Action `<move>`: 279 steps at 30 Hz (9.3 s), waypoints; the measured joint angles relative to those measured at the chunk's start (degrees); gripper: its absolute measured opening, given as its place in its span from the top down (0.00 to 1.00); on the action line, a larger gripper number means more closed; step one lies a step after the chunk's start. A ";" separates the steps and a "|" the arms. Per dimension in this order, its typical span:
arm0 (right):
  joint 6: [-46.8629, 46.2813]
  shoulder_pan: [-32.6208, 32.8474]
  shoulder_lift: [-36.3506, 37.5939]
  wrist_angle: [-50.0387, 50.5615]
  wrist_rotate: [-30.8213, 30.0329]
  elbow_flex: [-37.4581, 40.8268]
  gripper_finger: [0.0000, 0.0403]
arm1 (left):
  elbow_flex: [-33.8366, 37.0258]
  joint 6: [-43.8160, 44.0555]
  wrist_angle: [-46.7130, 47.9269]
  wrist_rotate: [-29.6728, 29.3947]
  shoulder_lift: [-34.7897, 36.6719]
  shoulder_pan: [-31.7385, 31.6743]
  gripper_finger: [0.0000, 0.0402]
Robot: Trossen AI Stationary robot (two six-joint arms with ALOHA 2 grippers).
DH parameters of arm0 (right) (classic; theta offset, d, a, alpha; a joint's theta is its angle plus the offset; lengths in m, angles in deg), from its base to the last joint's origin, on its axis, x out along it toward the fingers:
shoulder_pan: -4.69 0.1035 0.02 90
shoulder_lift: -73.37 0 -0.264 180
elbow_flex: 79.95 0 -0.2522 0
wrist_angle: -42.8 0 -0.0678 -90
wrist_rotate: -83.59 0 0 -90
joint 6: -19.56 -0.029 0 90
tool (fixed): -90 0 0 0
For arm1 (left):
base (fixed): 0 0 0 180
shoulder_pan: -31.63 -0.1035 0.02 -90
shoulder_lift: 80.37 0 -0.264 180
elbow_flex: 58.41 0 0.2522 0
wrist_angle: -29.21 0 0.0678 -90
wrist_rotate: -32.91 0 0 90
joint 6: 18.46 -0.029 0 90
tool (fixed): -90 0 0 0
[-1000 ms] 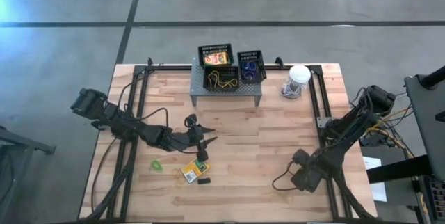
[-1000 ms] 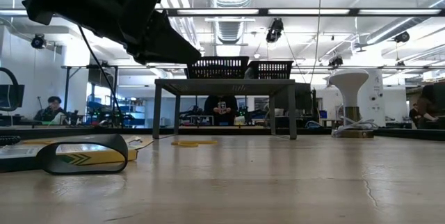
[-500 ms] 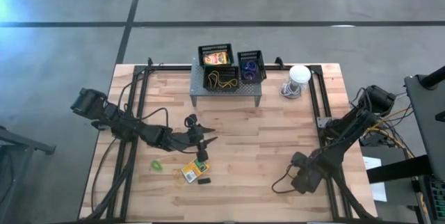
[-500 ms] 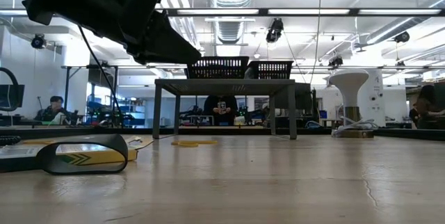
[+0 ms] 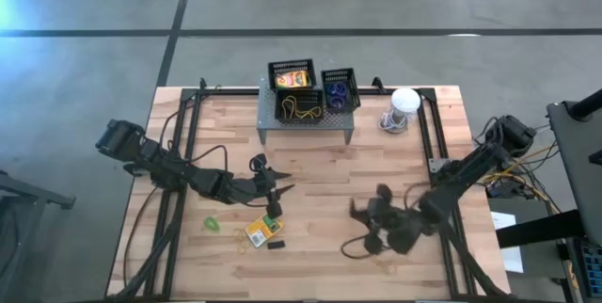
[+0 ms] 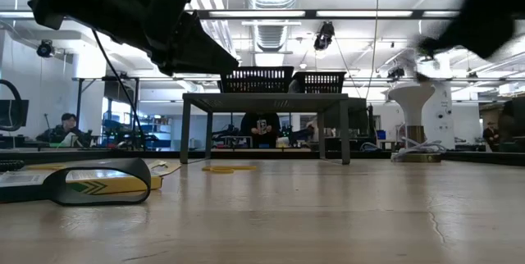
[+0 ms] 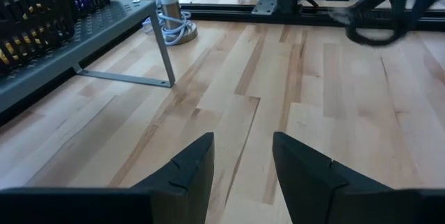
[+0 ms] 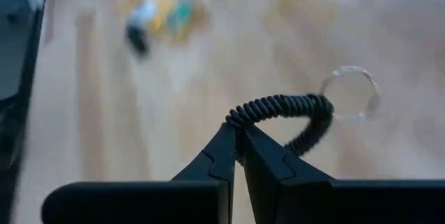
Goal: Pick & Place Office Desk Supplies
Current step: Put the black spring keychain into the right black bin, then put the yellow rubber band into the bottom left black bin
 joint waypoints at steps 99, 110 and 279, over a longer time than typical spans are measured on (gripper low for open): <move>-5.03 8.31 -1.55 -1.69 31.84 2.29 0.54 | 0.42 -5.57 0.40 1.70 -0.02 -6.54 0.63; 5.41 10.60 -13.06 -1.38 29.48 0.49 0.59 | 0.42 -4.35 0.42 1.72 -0.02 -6.54 0.63; 30.23 -24.42 -35.58 -73.41 24.00 5.31 0.83 | -3.96 4.95 8.99 21.22 -17.20 -13.86 0.72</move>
